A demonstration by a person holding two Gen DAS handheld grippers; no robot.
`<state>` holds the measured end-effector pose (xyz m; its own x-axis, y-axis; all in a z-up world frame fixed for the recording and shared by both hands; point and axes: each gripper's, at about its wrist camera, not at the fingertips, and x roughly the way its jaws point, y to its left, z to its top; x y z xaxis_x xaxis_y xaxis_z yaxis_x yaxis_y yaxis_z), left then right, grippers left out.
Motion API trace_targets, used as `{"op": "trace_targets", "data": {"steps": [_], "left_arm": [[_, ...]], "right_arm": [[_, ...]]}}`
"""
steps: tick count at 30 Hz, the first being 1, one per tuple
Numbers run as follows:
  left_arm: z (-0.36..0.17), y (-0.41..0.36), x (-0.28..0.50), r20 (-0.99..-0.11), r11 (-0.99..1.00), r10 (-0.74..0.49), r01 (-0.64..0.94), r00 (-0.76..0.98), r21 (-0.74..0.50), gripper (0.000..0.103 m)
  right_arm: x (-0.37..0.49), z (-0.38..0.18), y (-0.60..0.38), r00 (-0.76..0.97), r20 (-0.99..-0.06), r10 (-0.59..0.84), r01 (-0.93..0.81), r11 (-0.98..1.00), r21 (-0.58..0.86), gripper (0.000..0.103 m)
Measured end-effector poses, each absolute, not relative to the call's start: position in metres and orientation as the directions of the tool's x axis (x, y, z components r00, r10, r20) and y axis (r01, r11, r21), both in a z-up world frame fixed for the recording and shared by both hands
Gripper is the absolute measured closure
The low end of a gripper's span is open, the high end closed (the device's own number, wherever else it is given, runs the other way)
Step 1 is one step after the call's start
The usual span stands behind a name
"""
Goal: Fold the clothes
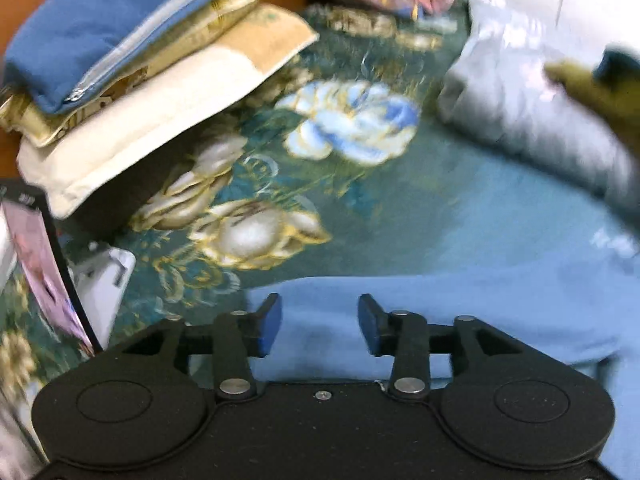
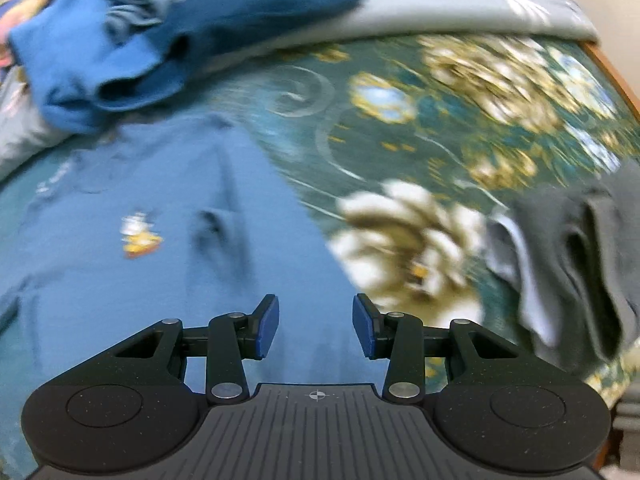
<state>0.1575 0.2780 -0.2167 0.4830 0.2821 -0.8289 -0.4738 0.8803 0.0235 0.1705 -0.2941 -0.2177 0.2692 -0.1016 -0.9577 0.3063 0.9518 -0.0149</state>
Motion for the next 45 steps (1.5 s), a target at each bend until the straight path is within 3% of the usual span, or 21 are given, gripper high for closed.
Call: {"op": "trace_targets", "data": {"steps": [8,13,15,16,18,22,27,32,37,40,42,45], "left_arm": [[-0.205,0.177,0.181,-0.848,0.964,0.06,-0.251,0.527,-0.088,0.058],[-0.195,0.136,0.186,-0.841,0.976,0.04,-0.201,0.539,-0.083,0.055],[-0.194,0.123,0.186,-0.842,0.976,0.045,-0.203,0.537,-0.078,0.055],[-0.193,0.118,0.185,-0.844,0.976,0.046,-0.205,0.535,-0.077,0.055],[-0.192,0.107,0.185,-0.846,0.975,0.048,-0.209,0.531,-0.075,0.055],[-0.188,0.088,0.182,-0.847,0.975,0.047,-0.207,0.53,-0.076,0.055],[-0.187,0.08,0.174,-0.853,0.97,0.066,-0.235,0.518,-0.068,0.055],[-0.191,0.084,0.158,-0.871,0.959,0.101,-0.28,0.482,-0.044,0.055],[-0.197,0.097,0.134,-0.897,0.957,0.109,-0.289,0.429,-0.022,0.053],[-0.2,0.106,0.119,-0.912,0.962,0.097,-0.273,0.399,-0.017,0.052],[-0.205,0.111,0.112,-0.921,0.971,0.067,-0.237,0.384,-0.028,0.052],[-0.216,0.116,0.102,-0.934,0.984,0.006,-0.17,0.357,-0.058,0.052]], "right_arm": [[0.131,-0.277,-0.347,0.135,-0.988,-0.075,0.392,0.92,-0.016,0.066],[0.118,-0.286,-0.357,0.168,-0.986,0.013,0.409,0.909,0.082,0.066],[0.115,-0.285,-0.36,0.183,-0.981,0.066,0.395,0.909,0.135,0.093],[0.115,-0.285,-0.361,0.183,-0.978,0.096,0.388,0.908,0.161,0.099],[0.116,-0.282,-0.362,0.185,-0.975,0.12,0.361,0.915,0.181,0.1],[0.126,-0.256,-0.375,0.246,-0.969,0.04,0.322,0.939,0.12,0.1],[0.151,-0.218,-0.413,0.336,-0.915,-0.223,0.278,0.952,-0.13,0.1],[0.184,-0.222,-0.444,0.339,-0.894,-0.294,0.244,0.945,-0.218,0.1],[0.191,-0.24,-0.441,0.312,-0.906,-0.287,0.22,0.949,-0.225,0.099],[0.185,-0.228,-0.43,0.353,-0.894,-0.275,0.221,0.953,-0.206,0.087],[0.171,-0.214,-0.416,0.392,-0.89,-0.232,0.209,0.965,-0.159,0.08],[0.142,-0.208,-0.381,0.397,-0.912,-0.1,0.14,0.989,-0.047,0.08]]}}
